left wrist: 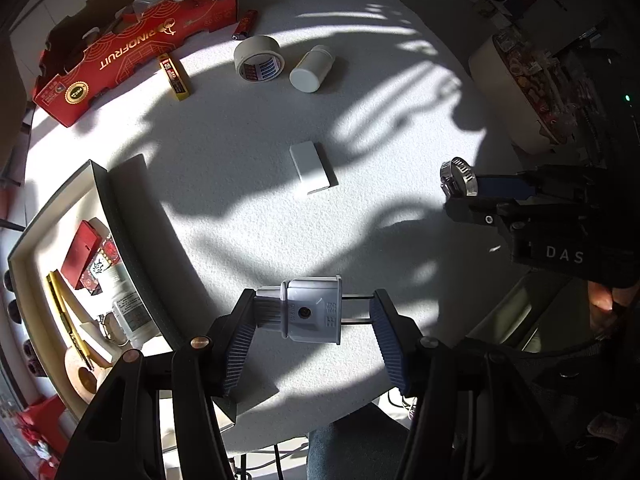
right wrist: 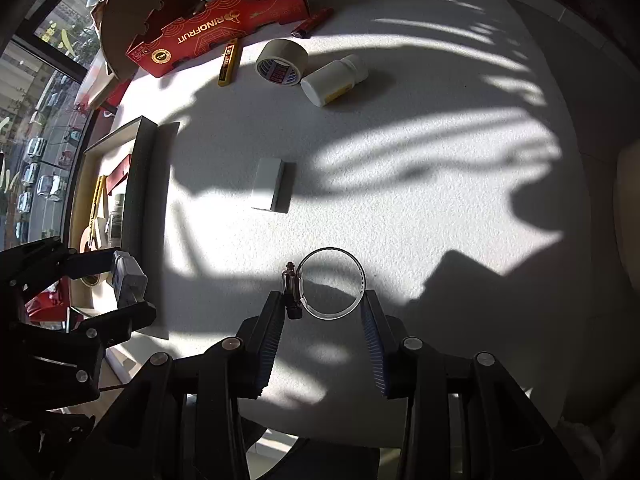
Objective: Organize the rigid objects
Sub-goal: 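Carry plug adapter and hose clamp over the white tray with both tools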
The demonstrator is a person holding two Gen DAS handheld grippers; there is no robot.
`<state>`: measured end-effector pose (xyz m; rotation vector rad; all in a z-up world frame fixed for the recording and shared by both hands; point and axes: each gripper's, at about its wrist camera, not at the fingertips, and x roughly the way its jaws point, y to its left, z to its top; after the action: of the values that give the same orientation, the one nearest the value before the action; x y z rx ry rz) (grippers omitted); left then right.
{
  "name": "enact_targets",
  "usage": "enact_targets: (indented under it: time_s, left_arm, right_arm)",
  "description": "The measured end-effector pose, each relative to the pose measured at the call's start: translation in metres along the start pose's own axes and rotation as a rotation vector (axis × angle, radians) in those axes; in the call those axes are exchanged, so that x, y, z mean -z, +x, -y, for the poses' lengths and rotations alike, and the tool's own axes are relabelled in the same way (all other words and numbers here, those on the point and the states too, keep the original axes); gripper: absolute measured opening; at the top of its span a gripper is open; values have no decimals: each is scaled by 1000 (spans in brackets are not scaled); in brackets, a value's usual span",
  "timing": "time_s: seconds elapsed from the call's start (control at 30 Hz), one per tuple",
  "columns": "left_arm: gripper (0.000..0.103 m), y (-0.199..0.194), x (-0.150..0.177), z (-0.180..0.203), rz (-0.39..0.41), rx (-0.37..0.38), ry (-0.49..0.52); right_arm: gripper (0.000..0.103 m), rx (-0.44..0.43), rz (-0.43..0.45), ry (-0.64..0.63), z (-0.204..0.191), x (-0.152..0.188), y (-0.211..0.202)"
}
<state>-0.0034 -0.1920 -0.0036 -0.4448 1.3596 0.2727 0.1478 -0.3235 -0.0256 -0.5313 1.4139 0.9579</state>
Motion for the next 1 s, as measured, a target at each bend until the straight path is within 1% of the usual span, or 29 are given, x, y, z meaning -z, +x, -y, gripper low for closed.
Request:
enact_targets:
  time_s: [0.07,0.17,0.33,0.7,1.0]
  left_arm:
    - [61,5,0,-3,15,-3,-31]
    - [61,-1,5,-14,34,-9,-71]
    - [61,-2,12,-25,49,-11,-106]
    - [61,-10,16,-30,85,-6,-98]
    - [61,-13,19,-33,96,-3,-103]
  right_arm:
    - [41,0,6,6,0,-3,-4]
    - [41,8,14,8,-2,-7,-7]
    - [41,20,17,5,-6,-9,-11]
    - [41,44,12,-36,-23,-8,-13]
    - [41,50,16,-34,-28,-6,-15]
